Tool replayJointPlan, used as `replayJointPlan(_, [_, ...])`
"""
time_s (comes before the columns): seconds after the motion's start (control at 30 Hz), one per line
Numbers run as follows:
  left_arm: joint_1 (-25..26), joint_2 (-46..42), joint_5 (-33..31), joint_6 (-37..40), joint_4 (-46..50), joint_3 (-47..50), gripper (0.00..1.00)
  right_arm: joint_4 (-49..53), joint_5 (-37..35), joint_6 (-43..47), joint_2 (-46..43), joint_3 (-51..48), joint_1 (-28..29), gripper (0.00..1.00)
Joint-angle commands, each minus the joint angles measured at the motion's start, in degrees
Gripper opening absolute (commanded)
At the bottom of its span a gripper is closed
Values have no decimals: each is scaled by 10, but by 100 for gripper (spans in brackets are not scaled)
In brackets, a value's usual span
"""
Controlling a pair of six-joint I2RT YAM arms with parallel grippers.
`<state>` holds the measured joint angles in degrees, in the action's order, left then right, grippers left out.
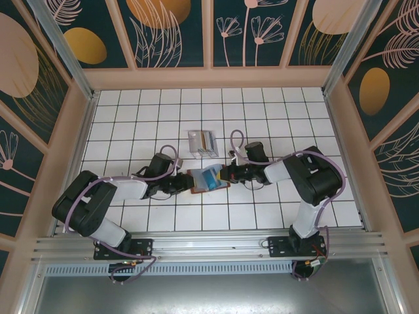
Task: Put the credit cards into the card holder
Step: Insert the credit card into the card slot.
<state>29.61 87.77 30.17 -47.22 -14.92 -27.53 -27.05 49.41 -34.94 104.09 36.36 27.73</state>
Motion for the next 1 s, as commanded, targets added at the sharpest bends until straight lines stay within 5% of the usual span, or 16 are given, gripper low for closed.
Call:
replayJointPlan(0.0, [-13, -20, 4, -12, 2, 16, 32, -7, -10, -12, 14, 6, 1, 0])
replayJointPlan(0.3, [-29, -18, 28, -19, -15, 22, 30, -28, -33, -48, 22, 15, 13, 0])
replayJointPlan(0.57, [-29, 9, 12, 7, -10, 10, 0, -51, -50, -86, 32, 27, 32, 0])
replayJointPlan(0.97, [-29, 7, 7, 25, 19, -3, 0, -128, -96, -138, 47, 19, 74, 0])
